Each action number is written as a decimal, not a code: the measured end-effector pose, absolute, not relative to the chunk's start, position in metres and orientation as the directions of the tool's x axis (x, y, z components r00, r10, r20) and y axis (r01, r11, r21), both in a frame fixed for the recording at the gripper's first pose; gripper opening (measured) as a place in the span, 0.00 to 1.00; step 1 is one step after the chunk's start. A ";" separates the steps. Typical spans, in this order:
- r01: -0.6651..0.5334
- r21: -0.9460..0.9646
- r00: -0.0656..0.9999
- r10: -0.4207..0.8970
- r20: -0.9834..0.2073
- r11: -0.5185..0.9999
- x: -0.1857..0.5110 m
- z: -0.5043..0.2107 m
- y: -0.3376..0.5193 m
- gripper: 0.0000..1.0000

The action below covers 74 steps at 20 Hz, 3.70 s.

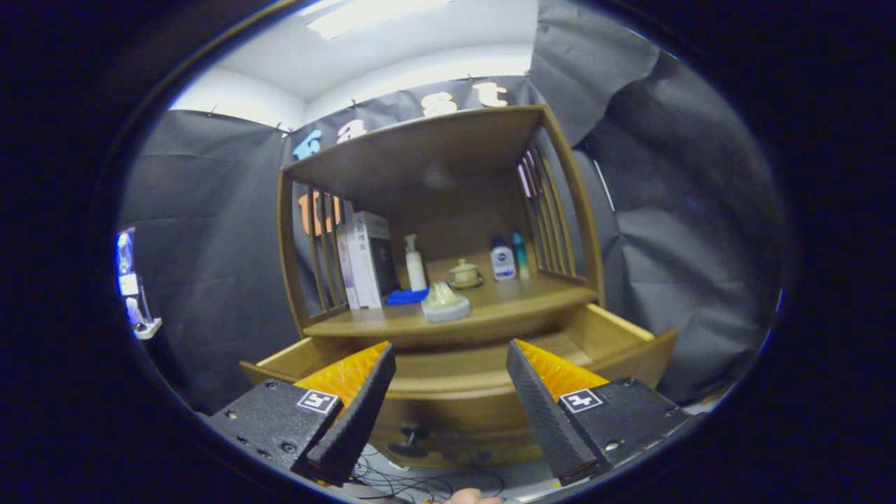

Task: Pull open the drawer, take out the items inside it, and place them on the countertop above the cabinet.

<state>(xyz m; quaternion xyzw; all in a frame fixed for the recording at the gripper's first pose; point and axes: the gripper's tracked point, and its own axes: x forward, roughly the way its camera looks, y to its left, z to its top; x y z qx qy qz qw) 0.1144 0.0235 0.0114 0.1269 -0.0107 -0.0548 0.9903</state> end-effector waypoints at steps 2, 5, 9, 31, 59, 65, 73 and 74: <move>0.125 0.267 0.992 -0.122 -0.027 0.956 0.108 -0.014 0.029 1.00; 0.112 0.254 0.993 -0.098 -0.066 0.961 0.106 -0.040 0.047 1.00; 0.114 0.146 0.991 -0.101 -0.091 0.983 0.113 -0.053 0.062 1.00; 0.232 -0.011 0.970 -0.232 -0.072 0.973 0.145 -0.066 0.077 0.98; 0.241 0.013 0.968 -0.239 -0.069 0.970 0.196 -0.060 0.073 0.99; 0.245 0.010 0.966 -0.244 -0.089 0.969 0.206 -0.059 0.072 1.00; 0.248 0.000 0.961 -0.246 -0.124 0.969 0.228 -0.059 0.068 1.00; 0.247 -0.002 0.961 -0.246 -0.124 0.969 0.231 -0.059 0.067 0.99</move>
